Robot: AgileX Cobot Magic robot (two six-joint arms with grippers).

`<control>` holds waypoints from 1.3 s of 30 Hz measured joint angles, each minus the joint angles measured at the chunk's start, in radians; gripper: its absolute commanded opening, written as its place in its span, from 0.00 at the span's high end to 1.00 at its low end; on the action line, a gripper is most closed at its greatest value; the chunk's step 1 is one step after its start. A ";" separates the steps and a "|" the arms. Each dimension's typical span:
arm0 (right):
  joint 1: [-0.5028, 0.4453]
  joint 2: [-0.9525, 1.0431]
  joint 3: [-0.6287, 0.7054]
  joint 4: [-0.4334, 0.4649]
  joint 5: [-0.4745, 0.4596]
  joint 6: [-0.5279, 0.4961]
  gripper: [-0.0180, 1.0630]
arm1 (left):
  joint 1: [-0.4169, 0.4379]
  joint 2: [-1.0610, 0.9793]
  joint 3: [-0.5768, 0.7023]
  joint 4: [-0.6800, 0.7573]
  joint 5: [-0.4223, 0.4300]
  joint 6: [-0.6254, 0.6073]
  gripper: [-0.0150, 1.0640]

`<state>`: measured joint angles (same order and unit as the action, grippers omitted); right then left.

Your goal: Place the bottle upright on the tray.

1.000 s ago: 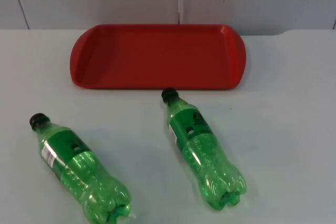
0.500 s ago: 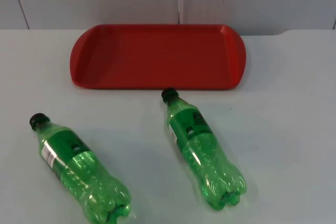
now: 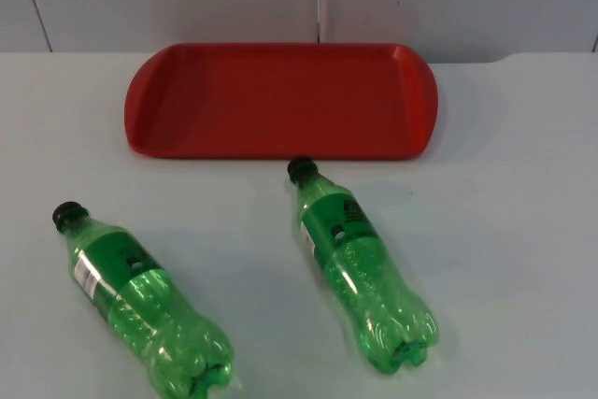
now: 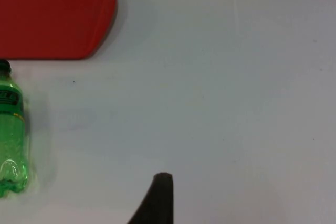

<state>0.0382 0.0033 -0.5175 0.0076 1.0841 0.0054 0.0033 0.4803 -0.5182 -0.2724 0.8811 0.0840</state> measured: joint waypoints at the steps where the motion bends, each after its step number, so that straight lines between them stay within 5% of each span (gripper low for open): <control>1: 0.000 0.000 0.000 0.000 0.000 0.000 0.20 | 0.000 0.010 0.000 0.000 -0.006 0.002 0.01; 39: 0.000 0.000 0.000 0.000 0.000 0.000 0.20 | 0.000 0.848 -0.199 -0.230 -0.181 0.061 0.01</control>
<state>0.0382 0.0033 -0.5175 0.0076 1.0841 0.0054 0.0033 1.3286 -0.7173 -0.5028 0.6999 0.1446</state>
